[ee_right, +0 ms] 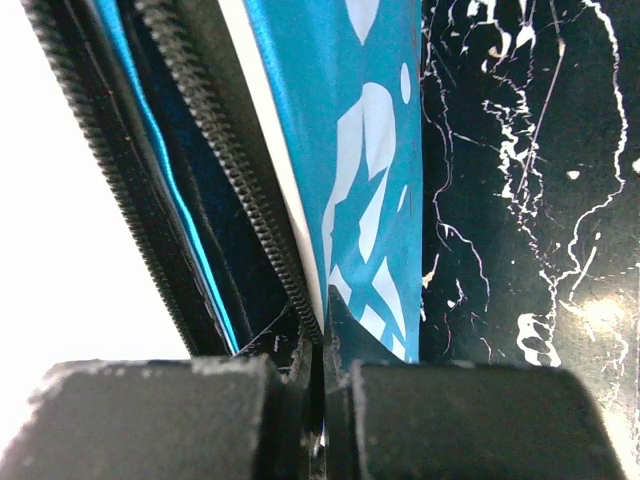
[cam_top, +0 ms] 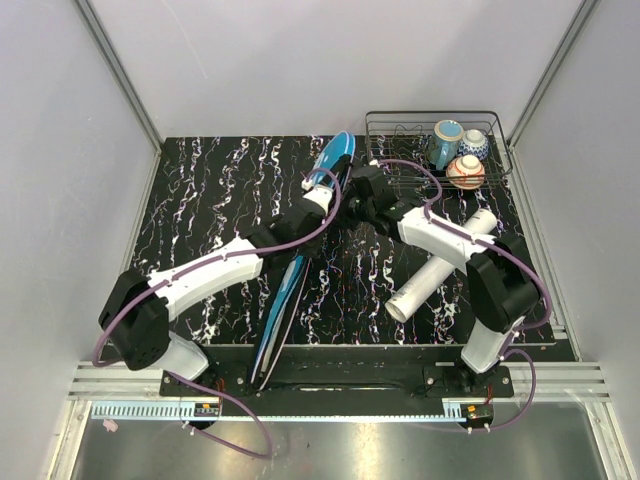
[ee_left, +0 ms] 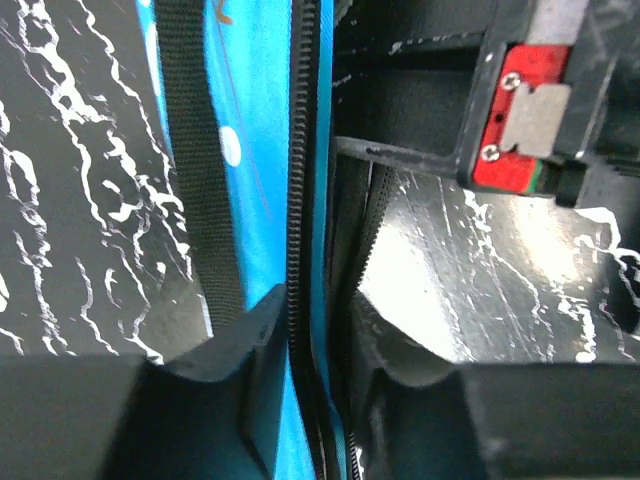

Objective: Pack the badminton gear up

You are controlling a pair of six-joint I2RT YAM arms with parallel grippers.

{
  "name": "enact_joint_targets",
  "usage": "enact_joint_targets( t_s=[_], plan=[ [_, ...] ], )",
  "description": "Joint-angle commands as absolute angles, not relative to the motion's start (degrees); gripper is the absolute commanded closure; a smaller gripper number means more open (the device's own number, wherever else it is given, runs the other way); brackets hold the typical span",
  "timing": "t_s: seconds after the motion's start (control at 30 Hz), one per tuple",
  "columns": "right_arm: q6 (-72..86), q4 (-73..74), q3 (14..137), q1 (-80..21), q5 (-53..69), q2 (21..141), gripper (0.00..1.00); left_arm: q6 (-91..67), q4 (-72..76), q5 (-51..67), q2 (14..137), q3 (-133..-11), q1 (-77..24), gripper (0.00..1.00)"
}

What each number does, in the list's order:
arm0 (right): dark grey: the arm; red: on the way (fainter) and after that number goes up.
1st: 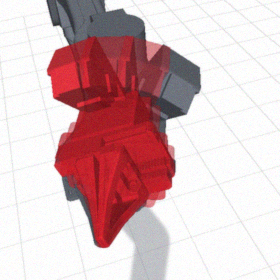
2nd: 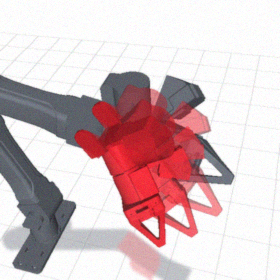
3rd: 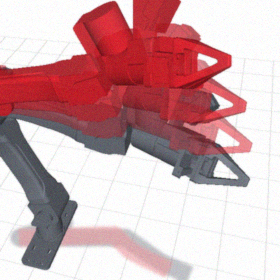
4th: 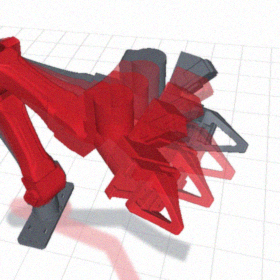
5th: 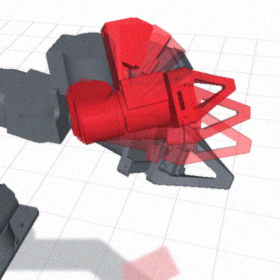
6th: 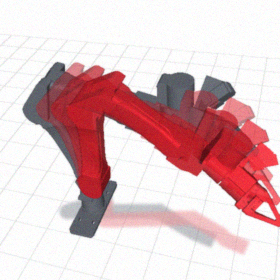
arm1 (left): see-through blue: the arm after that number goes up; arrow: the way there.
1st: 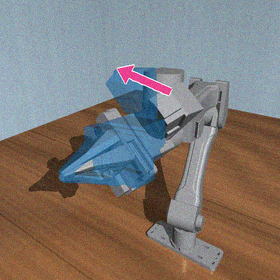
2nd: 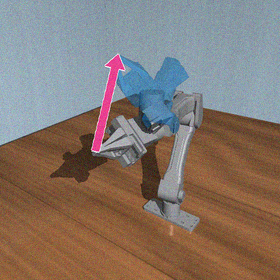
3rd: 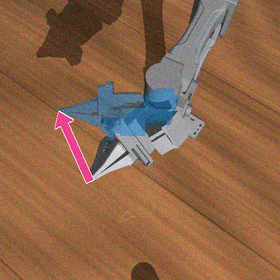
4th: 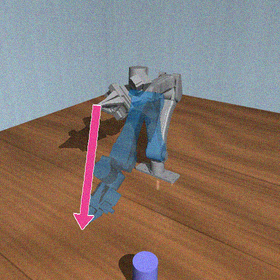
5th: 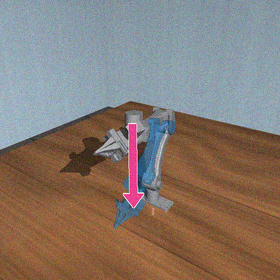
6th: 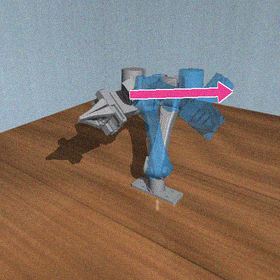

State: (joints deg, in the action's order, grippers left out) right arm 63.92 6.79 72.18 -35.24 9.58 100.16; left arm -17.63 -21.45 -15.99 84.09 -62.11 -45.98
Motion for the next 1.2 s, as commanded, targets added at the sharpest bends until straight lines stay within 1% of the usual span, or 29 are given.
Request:
enact_joint_targets(
  t_s=[0.0,0.03,0.07,0.13,0.17,0.2,0.23,0.3,0.33,0.4,0.43,0.47,0.5,0.63,0.73,0.83,0.97,1.07,1.17],
  plan=[
    [63.4,1.8,71.9,-35.5,8.9,94.6,1.00,-15.6,-22.3,-23.5,85.5,-66.1,-46.5,0.79],
    [62.0,1.5,71.8,-35.5,9.5,94.3,0.99,-15.4,-22.8,-23.5,85.7,-66.4,-46.4,0.86],
    [60.0,1.4,71.7,-35.5,9.7,93.9,0.92,-15.3,-23.2,-23.2,85.9,-66.8,-46.5,0.94],
    [53.2,1.9,71.6,-35.2,10.5,93.2,0.79,-15.0,-24.8,-23.1,86.1,-67.9,-46.5,0.99],
    [50.8,2.5,71.7,-34.8,11.0,92.7,0.73,-14.9,-25.0,-22.8,86.1,-68.0,-46.5,1.00],
    [46.8,3.2,71.8,-34.4,11.8,92.6,0.60,-14.6,-25.1,-22.7,85.7,-68.0,-46.3,1.00],
    [44.7,4.3,71.6,-33.5,13.4,92.2,0.53,-13.9,-25.2,-22.4,85.4,-67.9,-46.4,1.00],
    [37.7,6.0,71.5,-32.6,15.5,91.1,0.44,-12.8,-25.2,-21.4,84.5,-68.1,-46.3,1.00],
    [35.4,8.2,71.3,-32.2,17.1,90.6,0.38,-11.4,-25.3,-20.7,84.1,-68.2,-46.2,1.00],
    [29.7,8.6,70.0,-30.5,19.3,88.1,0.32,-8.3,-26.4,-14.8,83.9,-69.5,-45.0,1.00],
    [28.6,8.4,68.2,-29.7,22.1,87.1,0.26,-5.4,-27.7,-12.5,83.9,-70.4,-44.2,1.00],
    [27.7,8.3,67.6,-27.8,23.6,85.2,0.25,-4.0,-28.9,-7.5,84.0,-71.4,-43.4,1.00],
    [26.4,8.1,67.1,-26.9,24.9,84.4,0.25,-2.3,-31.1,-4.9,84.3,-73.3,-41.8,1.00],
    [24.4,7.8,65.5,-22.1,28.1,81.0,0.25,5.4,-33.5,2.0,83.4,-75.6,-39.5,1.00],
    [25.6,7.0,65.7,-17.6,31.5,80.1,0.27,9.5,-32.6,4.1,82.7,-75.1,-39.5,1.00],
    [25.6,6.3,66.3,-14.9,32.3,80.0,0.28,11.9,-32.5,6.9,83.1,-75.0,-39.5,1.00],
    [27.2,5.4,66.7,-11.4,33.6,80.7,0.32,13.3,-31.9,7.9,83.1,-72.4,-39.5,1.00],
    [27.1,5.1,66.6,-8.3,36.3,82.2,0.40,13.7,-30.4,8.8,82.3,-70.1,-39.5,1.00],
    [26.4,2.8,66.8,-7.0,42.6,85.0,0.42,14.6,-30.3,9.9,81.2,-68.6,-39.5,1.00]
  ],
)
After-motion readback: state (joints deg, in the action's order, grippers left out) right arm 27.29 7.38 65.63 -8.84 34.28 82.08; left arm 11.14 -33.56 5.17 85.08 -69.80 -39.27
